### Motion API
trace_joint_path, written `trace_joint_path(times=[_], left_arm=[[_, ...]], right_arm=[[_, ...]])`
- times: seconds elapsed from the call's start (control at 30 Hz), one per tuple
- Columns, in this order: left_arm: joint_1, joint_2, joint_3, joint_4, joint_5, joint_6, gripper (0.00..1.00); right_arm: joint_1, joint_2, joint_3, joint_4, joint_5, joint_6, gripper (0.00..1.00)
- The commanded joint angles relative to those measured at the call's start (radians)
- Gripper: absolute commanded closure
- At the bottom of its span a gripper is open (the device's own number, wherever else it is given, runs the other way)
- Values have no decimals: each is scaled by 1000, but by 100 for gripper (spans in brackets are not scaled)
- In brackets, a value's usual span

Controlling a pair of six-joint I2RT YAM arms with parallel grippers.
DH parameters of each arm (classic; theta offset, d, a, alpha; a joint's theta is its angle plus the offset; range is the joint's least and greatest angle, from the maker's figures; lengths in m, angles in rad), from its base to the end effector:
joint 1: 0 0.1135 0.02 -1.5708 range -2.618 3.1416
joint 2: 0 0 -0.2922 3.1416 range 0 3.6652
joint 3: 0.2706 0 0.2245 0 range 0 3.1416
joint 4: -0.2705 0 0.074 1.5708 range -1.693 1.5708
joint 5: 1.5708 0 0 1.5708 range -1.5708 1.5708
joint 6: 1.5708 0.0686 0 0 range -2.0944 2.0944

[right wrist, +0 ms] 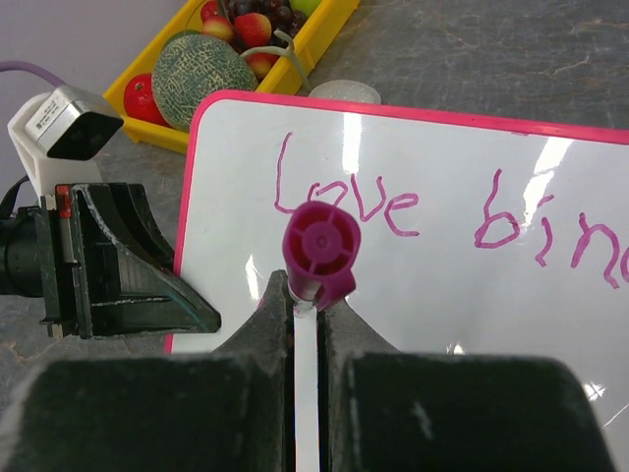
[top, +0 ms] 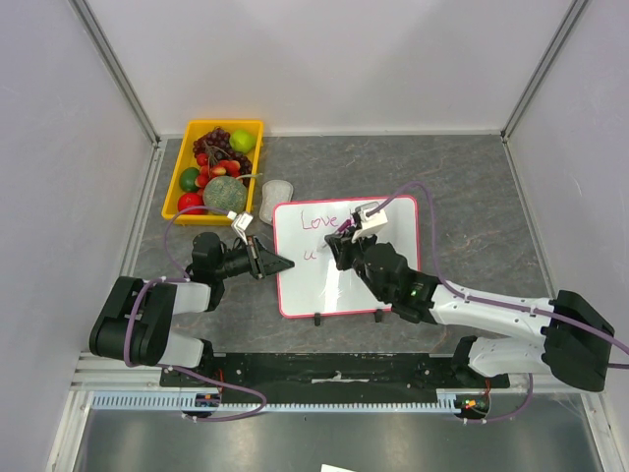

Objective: Write a sentence on the whiteboard
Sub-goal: Write with the whiteboard marker on the whiteboard.

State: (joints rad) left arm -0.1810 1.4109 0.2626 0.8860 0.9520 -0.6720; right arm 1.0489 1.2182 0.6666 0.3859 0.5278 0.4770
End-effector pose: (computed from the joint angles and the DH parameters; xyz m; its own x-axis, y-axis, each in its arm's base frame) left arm 0.2131 -0.0958 0.1998 -0.7463 -0.2305 -0.6244 0.5286 0.3647 -0.7665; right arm 0.1627 0.2136 0.3035 -0.3031 0.2685 -0.9143 -0.4076 0.8308 0.3791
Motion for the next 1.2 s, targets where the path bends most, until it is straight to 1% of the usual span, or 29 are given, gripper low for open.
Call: trace_joint_path(times=[0.0, 0.2, 0.77, 1.17], left_arm=[[-2, -7, -2, 4, -30, 57, 98], [-2, -6, -2, 5, -30, 58, 98], [-2, -6, -2, 5, -30, 58, 98], [-2, -7, -2, 5, -30, 58, 98]], right_arm=[[-13, -25, 45, 15, 57, -17, 100], [-26, -10, 41, 15, 57, -11, 100], [-30, 29, 34, 16, -28, 6, 100], [-30, -32, -25, -28, 15, 9, 100]])
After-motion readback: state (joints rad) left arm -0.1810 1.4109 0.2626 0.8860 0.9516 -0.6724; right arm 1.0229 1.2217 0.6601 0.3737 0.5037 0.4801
